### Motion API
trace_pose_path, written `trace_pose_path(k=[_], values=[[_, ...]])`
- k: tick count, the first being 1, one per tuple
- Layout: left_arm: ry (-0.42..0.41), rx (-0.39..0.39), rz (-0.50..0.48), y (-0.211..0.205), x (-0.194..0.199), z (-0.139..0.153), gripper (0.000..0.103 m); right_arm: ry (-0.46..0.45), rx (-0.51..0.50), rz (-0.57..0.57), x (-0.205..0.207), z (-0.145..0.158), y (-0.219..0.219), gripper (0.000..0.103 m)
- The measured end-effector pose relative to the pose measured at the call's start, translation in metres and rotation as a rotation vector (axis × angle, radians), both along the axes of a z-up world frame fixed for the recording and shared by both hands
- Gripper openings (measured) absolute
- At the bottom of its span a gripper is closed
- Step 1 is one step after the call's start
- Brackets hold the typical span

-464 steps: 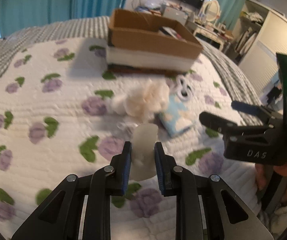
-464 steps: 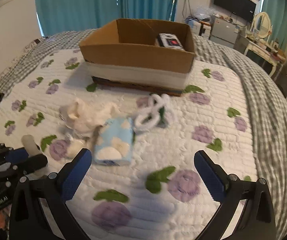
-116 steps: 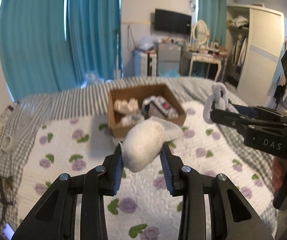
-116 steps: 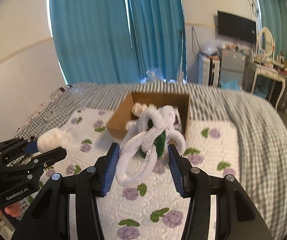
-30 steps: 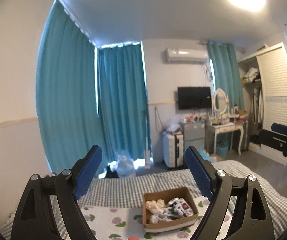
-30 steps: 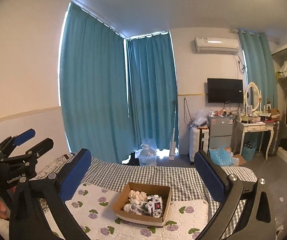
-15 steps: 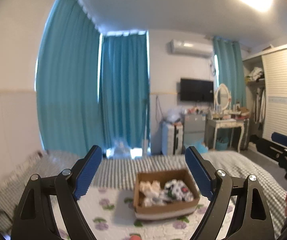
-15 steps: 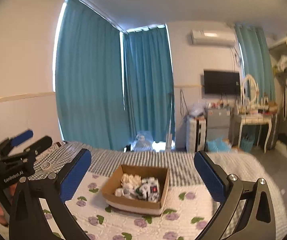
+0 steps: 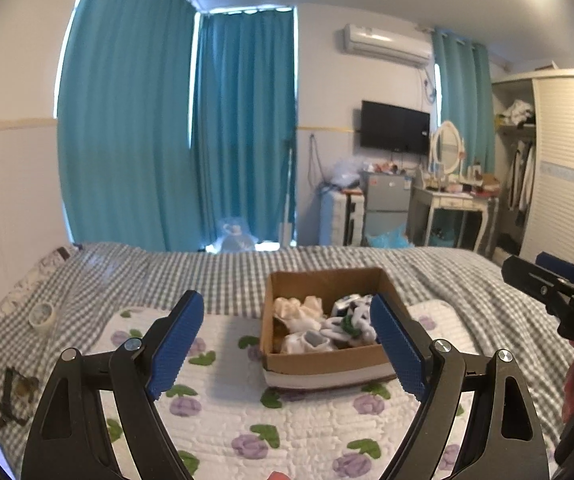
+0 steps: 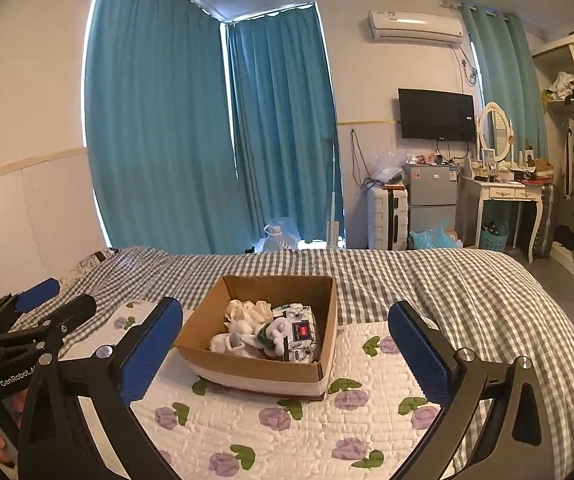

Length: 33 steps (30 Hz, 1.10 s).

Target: Organize soft objects

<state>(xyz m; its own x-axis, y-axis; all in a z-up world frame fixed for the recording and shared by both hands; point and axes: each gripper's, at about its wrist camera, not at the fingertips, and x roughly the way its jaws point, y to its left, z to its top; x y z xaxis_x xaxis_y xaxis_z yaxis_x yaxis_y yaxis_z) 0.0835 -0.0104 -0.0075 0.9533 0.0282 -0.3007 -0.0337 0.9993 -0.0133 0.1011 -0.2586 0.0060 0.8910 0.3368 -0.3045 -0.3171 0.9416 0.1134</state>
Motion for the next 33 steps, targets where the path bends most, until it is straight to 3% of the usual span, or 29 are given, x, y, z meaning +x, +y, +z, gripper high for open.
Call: trace_pose_path(k=[33], values=[[0.049,-0.006,-0.015,-0.003,0.004,-0.007,0.087,0.017,-0.053,-0.004,0.004,-0.014,0.019,0.103]])
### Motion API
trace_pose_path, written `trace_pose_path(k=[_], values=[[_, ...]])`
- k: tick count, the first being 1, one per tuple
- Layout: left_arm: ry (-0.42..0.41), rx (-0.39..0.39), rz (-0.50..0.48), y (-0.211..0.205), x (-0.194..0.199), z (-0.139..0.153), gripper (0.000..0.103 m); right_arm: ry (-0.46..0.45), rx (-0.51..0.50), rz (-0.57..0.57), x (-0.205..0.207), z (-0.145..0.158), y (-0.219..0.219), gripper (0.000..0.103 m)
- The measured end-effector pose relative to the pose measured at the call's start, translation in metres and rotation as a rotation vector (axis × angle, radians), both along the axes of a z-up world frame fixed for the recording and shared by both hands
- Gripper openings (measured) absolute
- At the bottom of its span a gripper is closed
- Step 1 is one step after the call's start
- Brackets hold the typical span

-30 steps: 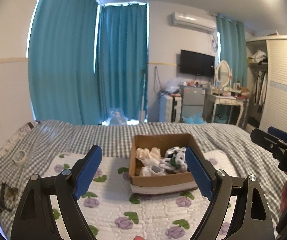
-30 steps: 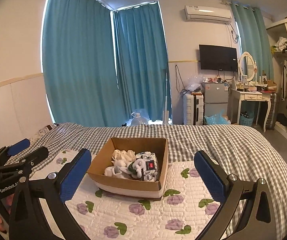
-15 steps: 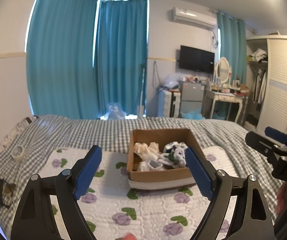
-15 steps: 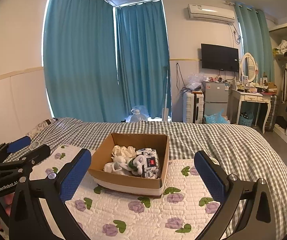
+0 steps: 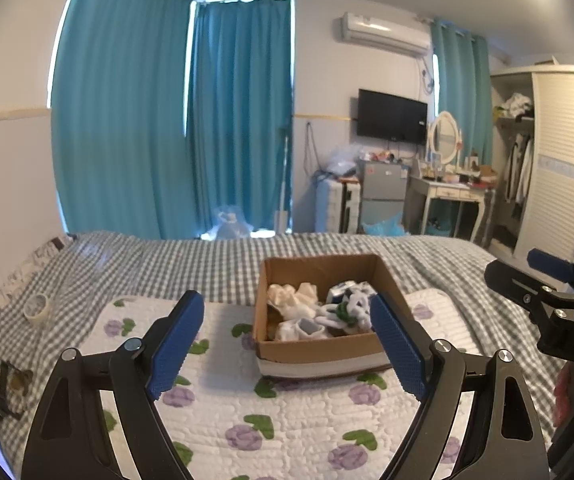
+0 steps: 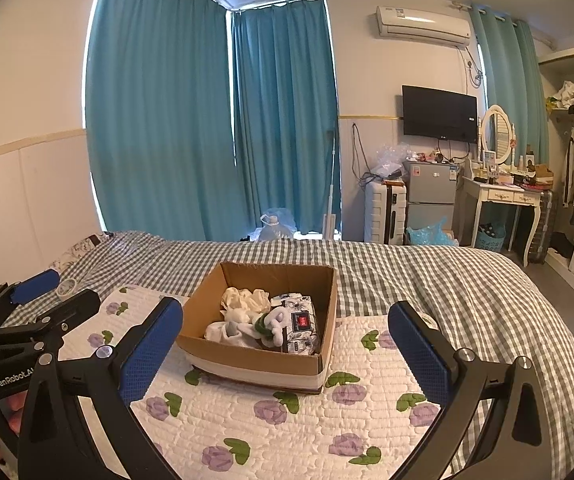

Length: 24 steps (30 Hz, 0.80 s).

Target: Organize soft objects

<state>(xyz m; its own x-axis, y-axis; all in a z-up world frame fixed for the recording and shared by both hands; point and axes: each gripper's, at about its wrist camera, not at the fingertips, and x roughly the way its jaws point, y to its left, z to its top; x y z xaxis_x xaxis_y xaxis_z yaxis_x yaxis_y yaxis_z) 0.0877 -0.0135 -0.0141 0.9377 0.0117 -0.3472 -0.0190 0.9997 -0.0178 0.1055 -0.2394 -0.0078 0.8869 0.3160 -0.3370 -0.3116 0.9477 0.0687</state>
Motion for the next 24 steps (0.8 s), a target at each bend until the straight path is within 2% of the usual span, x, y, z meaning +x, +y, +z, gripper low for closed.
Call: trace_pose_path(k=[24], values=[[0.002,0.000,0.004,0.0020,-0.0010,-0.0026,0.087,0.007,-0.016,0.006,0.0003,-0.0050,0.0037,0.103]])
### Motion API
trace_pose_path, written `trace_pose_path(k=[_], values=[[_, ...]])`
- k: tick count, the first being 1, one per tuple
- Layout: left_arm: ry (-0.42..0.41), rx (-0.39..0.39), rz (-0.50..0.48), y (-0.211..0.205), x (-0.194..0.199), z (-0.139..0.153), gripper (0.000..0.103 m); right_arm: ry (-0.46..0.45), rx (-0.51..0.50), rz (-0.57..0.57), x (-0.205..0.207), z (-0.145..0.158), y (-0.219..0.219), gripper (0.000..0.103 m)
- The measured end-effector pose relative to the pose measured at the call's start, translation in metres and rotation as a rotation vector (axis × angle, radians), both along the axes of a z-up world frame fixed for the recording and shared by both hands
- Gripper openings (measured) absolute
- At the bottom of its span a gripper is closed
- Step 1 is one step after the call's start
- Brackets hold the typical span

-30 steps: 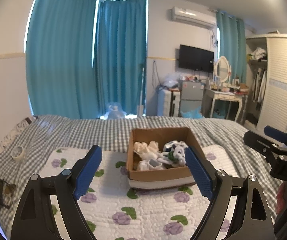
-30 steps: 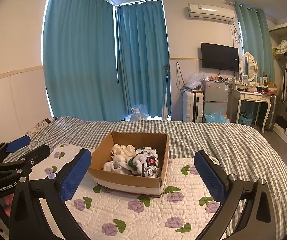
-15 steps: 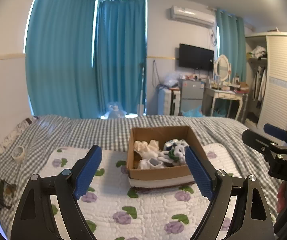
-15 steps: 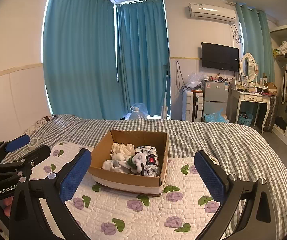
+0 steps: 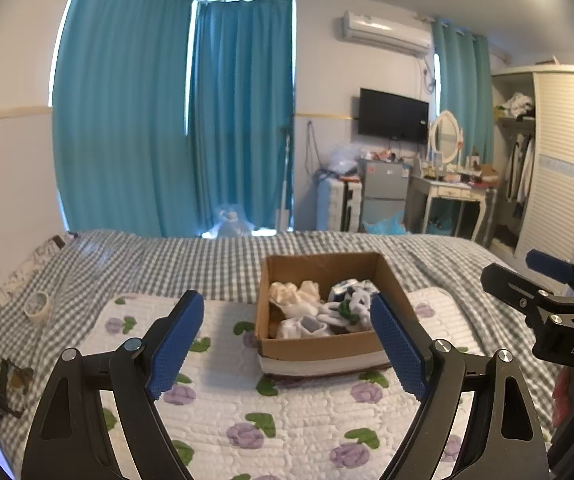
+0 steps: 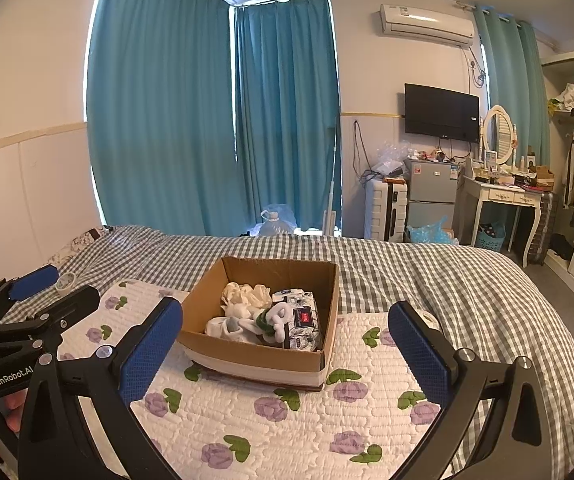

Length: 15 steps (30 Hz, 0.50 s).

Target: Organize soft objects

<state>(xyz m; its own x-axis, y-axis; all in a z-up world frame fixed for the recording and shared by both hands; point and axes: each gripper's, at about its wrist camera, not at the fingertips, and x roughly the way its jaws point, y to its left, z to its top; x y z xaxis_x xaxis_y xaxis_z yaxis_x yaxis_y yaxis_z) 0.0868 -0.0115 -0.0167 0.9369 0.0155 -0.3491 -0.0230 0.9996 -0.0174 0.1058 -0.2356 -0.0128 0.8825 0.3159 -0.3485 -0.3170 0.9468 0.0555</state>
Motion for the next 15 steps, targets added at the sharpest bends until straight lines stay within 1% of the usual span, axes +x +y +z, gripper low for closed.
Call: trace_pose_path(k=[12,15], values=[[0.001,0.002,0.002,0.0005,0.0001,0.0005,0.087,0.001,0.001,-0.002,0.0005,0.0005,0.0004,0.103],[-0.012,0.008,0.014,0.0008,-0.0013,0.0007,0.087,0.003,0.001,-0.004,0.0003,-0.0001,0.0013,0.103]])
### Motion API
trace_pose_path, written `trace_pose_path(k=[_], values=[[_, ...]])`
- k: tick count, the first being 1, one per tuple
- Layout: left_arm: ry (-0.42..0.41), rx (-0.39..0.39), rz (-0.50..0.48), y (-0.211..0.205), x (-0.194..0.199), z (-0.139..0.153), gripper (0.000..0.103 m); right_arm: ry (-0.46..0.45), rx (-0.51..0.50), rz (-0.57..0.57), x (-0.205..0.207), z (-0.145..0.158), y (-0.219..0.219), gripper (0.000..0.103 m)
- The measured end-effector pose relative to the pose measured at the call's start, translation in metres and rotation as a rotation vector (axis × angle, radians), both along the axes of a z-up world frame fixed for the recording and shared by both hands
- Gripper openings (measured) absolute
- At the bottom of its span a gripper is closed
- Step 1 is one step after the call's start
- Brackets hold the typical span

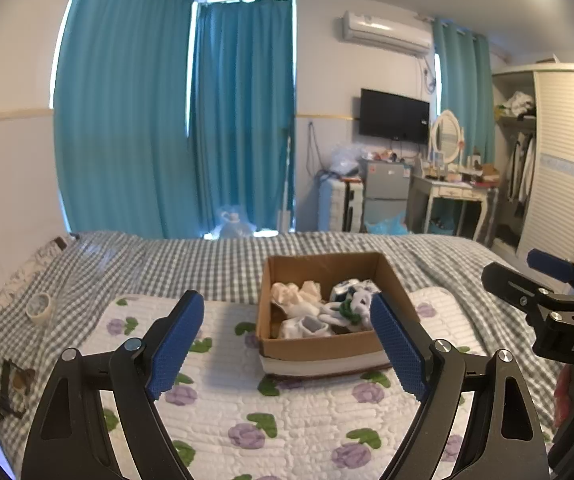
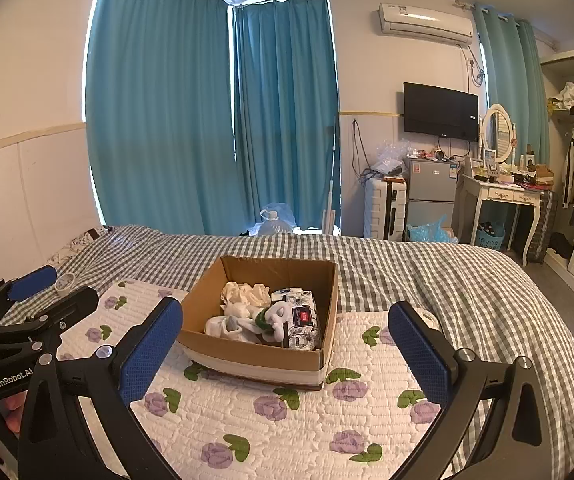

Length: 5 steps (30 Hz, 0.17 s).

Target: Organize soft objects

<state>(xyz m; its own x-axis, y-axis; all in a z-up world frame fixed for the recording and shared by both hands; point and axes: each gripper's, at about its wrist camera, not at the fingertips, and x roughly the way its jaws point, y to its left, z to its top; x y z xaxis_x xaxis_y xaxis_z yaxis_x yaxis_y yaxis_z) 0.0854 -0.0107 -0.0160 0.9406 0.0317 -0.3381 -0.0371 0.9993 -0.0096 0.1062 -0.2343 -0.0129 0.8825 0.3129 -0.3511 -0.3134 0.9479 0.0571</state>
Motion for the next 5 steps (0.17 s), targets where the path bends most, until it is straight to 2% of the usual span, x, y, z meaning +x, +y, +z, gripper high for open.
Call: trace_pose_path(k=[5], values=[[0.001,0.004,0.002,0.0016,0.0002,-0.0006,0.087,0.002,0.000,-0.001,0.0003,0.0000,0.0015,0.103]])
